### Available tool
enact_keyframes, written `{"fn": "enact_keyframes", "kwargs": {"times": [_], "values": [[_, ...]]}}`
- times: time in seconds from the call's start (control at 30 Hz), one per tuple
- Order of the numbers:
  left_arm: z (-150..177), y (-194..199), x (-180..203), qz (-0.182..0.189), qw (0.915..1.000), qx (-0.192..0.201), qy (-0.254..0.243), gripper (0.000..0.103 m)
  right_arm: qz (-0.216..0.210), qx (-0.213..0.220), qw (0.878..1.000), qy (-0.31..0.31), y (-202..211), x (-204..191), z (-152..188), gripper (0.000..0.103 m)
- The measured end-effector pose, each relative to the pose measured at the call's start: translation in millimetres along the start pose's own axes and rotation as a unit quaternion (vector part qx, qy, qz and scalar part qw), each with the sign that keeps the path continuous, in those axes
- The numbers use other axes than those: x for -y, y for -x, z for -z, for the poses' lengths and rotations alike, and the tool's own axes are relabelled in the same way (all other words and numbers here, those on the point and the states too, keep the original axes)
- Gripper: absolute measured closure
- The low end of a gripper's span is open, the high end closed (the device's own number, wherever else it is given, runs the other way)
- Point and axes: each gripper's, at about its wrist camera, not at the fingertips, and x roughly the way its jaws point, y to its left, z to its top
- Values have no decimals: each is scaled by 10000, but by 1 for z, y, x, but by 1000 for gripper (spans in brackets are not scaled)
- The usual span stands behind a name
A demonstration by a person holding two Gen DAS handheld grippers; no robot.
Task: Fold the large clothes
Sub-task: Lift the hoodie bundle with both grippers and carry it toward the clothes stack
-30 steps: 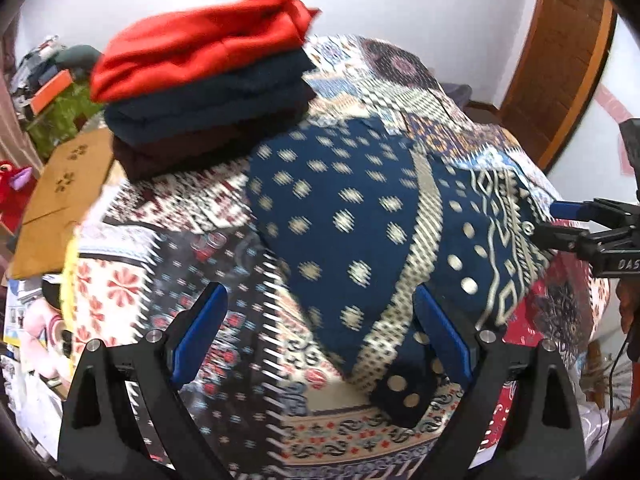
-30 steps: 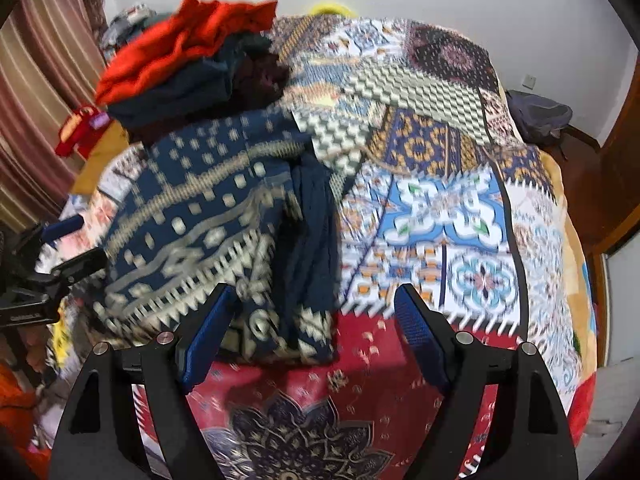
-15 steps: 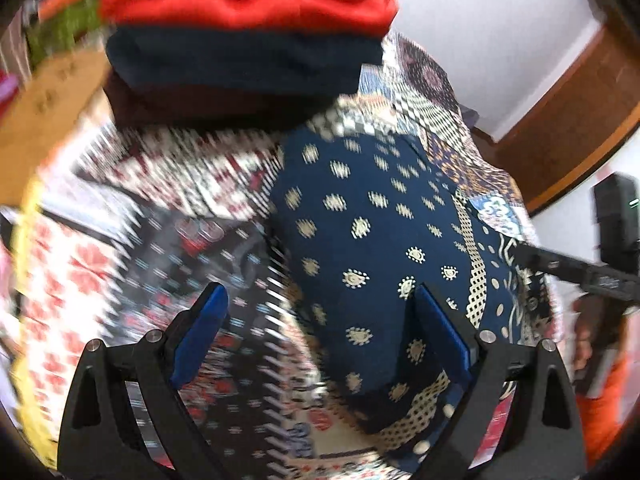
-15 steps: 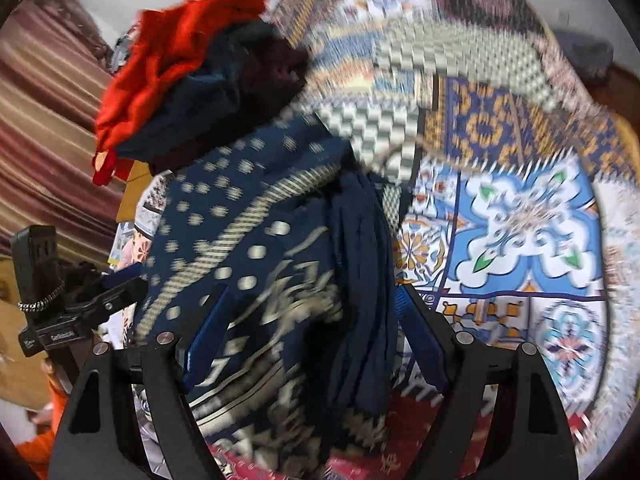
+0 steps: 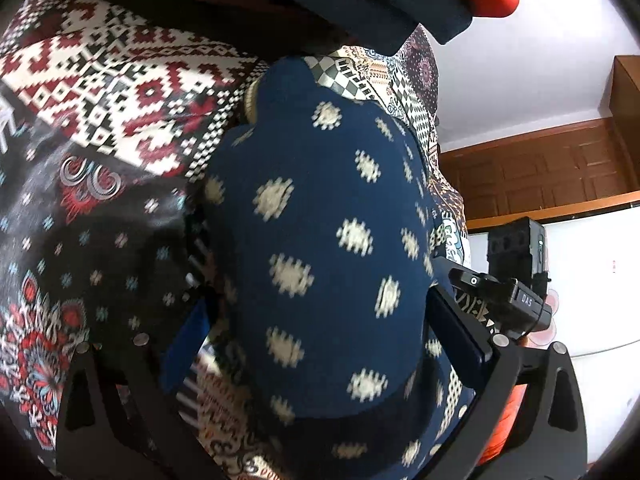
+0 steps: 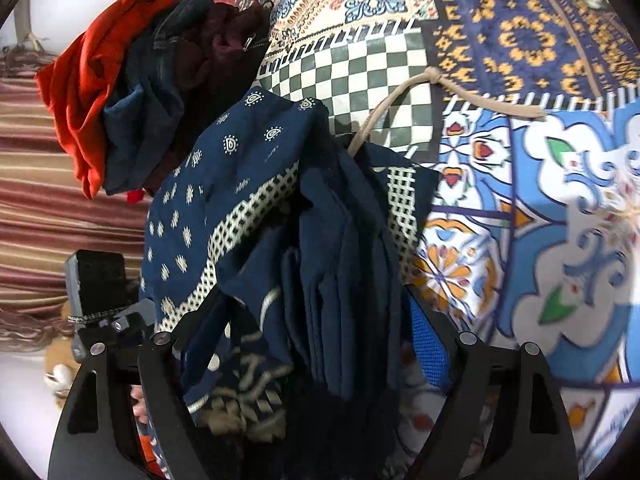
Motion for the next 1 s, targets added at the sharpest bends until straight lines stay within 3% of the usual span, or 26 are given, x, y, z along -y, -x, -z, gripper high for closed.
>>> {"fn": "enact_keyframes", "kwargs": {"times": [0.17, 0.27, 0.33, 0.5, 0.67, 0.87, 1.0], "values": [[-5, -4, 2, 44, 10000, -27, 15, 2, -211, -20, 9997, -96, 1, -1, -3, 51], [-2, 0, 11, 18, 9999, 44, -133, 18, -223, 100, 9997, -53, 14, -7, 4, 68], [0, 3, 23, -136, 9991, 120, -382, 25, -159, 212, 9996, 58, 22, -16, 10, 72], [15, 24, 46, -219, 9970, 244, -703, 39, 62, 419, 9983, 409, 40, -47, 27, 75], [28, 64, 74, -256, 9916, 570, -1129, 41, 35, 852, 9927, 850, 70, -90, 46, 76], [33, 133, 121, -306, 9758, 1244, -1773, 43, -46, 1544, 9778, 1417, 109, -159, 49, 77], [22, 189, 150, -250, 9606, 1800, -2102, 43, -121, 2005, 9632, 1785, 131, -208, 36, 77]]}}
